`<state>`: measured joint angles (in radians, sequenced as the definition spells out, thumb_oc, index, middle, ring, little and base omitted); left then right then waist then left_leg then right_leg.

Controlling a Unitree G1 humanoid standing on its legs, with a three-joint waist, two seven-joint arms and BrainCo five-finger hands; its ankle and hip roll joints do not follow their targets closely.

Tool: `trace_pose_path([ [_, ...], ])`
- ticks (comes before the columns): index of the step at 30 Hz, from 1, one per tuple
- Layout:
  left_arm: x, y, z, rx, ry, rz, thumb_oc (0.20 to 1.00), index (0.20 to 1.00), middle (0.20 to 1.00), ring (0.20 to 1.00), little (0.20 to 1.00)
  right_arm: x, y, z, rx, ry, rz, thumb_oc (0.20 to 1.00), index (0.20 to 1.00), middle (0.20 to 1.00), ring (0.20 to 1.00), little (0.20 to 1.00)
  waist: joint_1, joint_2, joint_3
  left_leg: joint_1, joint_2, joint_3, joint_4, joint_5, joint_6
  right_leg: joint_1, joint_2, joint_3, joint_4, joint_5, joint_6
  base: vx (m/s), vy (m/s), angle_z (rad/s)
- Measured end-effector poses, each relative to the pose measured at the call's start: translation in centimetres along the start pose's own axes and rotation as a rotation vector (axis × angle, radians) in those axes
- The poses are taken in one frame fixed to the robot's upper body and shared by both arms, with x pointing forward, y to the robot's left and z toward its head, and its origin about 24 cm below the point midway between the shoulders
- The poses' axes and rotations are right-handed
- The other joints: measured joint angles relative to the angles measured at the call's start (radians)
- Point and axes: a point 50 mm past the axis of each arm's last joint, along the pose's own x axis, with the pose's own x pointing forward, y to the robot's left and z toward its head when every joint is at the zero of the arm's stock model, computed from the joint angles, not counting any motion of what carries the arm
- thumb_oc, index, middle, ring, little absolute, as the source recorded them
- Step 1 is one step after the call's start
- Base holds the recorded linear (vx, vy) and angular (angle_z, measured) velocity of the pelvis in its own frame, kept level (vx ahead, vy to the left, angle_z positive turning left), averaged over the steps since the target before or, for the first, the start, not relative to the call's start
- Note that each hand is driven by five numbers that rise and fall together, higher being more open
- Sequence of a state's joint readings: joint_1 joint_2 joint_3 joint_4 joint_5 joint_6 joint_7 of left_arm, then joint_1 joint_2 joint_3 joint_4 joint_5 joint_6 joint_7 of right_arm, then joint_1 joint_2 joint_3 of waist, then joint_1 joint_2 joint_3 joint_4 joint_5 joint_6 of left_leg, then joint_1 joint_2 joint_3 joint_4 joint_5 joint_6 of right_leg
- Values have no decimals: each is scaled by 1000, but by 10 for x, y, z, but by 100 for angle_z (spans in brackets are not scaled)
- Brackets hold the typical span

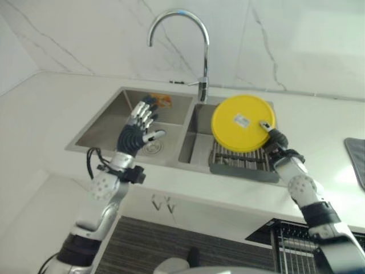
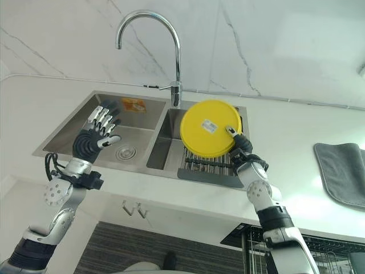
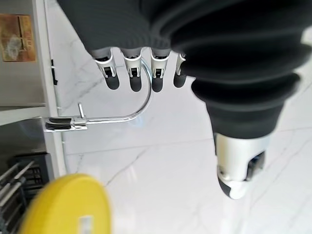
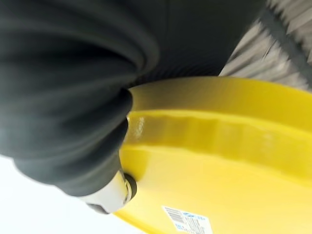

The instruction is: Place the dishes in the dishwasher.

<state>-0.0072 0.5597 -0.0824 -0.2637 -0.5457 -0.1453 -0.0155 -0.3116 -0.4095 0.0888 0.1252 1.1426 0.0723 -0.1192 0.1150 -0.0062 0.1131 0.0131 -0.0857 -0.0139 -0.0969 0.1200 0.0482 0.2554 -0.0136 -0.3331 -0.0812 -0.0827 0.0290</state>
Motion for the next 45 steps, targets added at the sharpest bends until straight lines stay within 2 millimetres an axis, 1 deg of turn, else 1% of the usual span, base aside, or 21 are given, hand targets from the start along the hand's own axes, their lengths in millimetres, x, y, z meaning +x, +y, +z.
trace_pose_path([
  [6,-24,8,-10,-9,39,21,1000,1000,1000,1000,1000,-55,-9,13,31,-137,36,200,200,200,200,200,-40,43,13,-2,33,83,1,-19,-10,-38,2,76,83,-6,-8,-142,49,-7],
  [7,-24,6,-10,-20,31,12,1000,1000,1000,1000,1000,-57,-11,11,45,-125,27,200,200,200,200,200,-69,27,22,-3,47,167,23,-72,-73,-40,-22,71,78,1,-19,-180,243,6],
  [8,-21,6,-6,-14,0,1,1000,1000,1000,1000,1000,-57,-10,9,74,-130,37,200,200,200,200,200,-95,-22,44,-88,56,206,218,-104,-94,-40,-68,82,62,7,-28,-138,317,-4],
  [10,-16,6,-1,-15,-44,4,1000,1000,1000,1000,1000,-55,-7,10,109,-139,62,200,200,200,200,200,-97,-51,65,-153,72,10,436,-149,-101,-49,-92,134,43,16,-13,-123,363,-68],
  [11,-18,8,0,-16,-54,23,1000,1000,1000,1000,1000,-55,-5,11,123,-147,74,200,200,200,200,200,-99,-32,65,-89,76,-72,370,-144,-95,-52,-93,184,44,26,4,-102,345,-106],
  [12,-18,10,1,-14,-60,32,1000,1000,1000,1000,1000,-55,-5,12,125,-157,76,200,200,200,200,200,-107,-14,65,-36,86,-67,294,-152,-82,-52,-91,209,45,31,13,-124,290,-83],
  [15,-16,14,6,-5,-84,38,1000,1000,1000,1000,1000,-69,-6,27,131,-236,72,200,200,200,200,200,-166,20,65,78,82,29,61,-108,-33,-100,-111,219,115,17,57,-144,319,-20],
  [19,-19,12,3,-5,-67,9,1000,1000,1000,1000,1000,-85,-15,27,112,-229,47,200,200,200,200,200,-200,20,64,92,28,58,10,-77,9,-205,-158,297,179,8,135,-114,234,-33],
  [24,-29,18,3,39,-20,-16,1000,1000,1000,1000,1000,-97,-23,23,58,-164,27,200,200,200,200,200,-203,1,67,87,11,170,9,-88,13,-263,-152,265,65,163,140,-178,131,-67],
  [25,-27,15,4,22,-35,-15,1000,1000,1000,1000,1000,-93,-19,26,51,-171,48,200,200,200,200,200,-207,-26,67,85,14,224,9,-85,15,-282,-143,267,37,247,127,-320,60,-121],
  [26,-27,10,6,1,-55,-16,1000,1000,1000,1000,1000,-89,-15,31,34,-180,70,200,200,200,200,200,-192,-30,66,72,33,262,9,-81,18,-299,-125,254,10,297,158,-276,4,-118],
  [27,-26,8,7,-5,-67,-21,1000,1000,1000,1000,1000,-87,-15,34,29,-188,75,200,200,200,200,200,-192,-35,68,62,51,282,3,-80,44,-310,-114,211,38,255,159,-146,-70,-76],
  [28,-26,4,5,-20,-71,-15,1000,1000,1000,1000,1000,-87,-17,34,30,-187,62,200,200,200,200,200,-189,-28,64,64,95,303,3,-70,40,-317,-83,167,155,180,101,-151,-155,-43],
  [30,-23,-1,6,-22,-84,-22,1000,1000,1000,1000,1000,-87,-16,35,29,-192,64,200,200,200,200,200,-160,-24,56,57,156,317,10,-44,8,-327,-63,135,344,44,77,-128,-274,-33],
  [34,-13,-8,11,-16,-112,-44,1000,1000,1000,1000,1000,-84,-9,26,75,-190,86,200,200,200,200,200,-87,-57,42,32,205,326,10,-18,-45,-206,-243,79,212,14,105,-83,-399,-26],
  [36,-12,-2,14,62,-93,-58,1000,1000,1000,1000,1000,-80,0,16,117,-177,109,200,200,200,200,200,-77,-110,29,26,210,321,9,0,-102,-167,-330,67,63,122,91,-65,-447,-23],
  [37,-12,2,15,97,-67,-68,1000,1000,1000,1000,1000,-79,3,10,135,-168,113,200,200,200,200,200,-80,-130,22,27,222,314,9,7,-141,-160,-340,70,46,149,164,-104,-526,-20],
  [38,-16,0,11,79,-52,-58,1000,1000,1000,1000,1000,-79,3,8,139,-164,109,200,200,200,200,200,-79,-99,17,27,258,252,9,7,-179,-157,-284,75,35,143,207,-101,-503,-36],
  [40,-19,-5,5,26,-41,-34,1000,1000,1000,1000,1000,-79,1,11,98,-177,93,200,200,200,200,200,-87,-13,15,29,316,156,9,-1,-211,-175,-189,106,33,137,166,-100,-580,-54],
  [43,-17,-12,5,8,-73,-14,1000,1000,1000,1000,1000,-86,-17,21,-64,-173,18,200,200,200,200,200,-140,64,-3,26,391,151,10,16,-226,-168,-108,107,-6,150,129,-104,-708,-20],
  [45,-14,-15,9,6,-102,15,1000,1000,1000,1000,1000,-85,-15,19,-111,-166,15,200,200,200,200,200,-146,81,-7,25,410,163,10,18,-229,-177,-92,118,-7,145,132,-76,-671,-18],
])
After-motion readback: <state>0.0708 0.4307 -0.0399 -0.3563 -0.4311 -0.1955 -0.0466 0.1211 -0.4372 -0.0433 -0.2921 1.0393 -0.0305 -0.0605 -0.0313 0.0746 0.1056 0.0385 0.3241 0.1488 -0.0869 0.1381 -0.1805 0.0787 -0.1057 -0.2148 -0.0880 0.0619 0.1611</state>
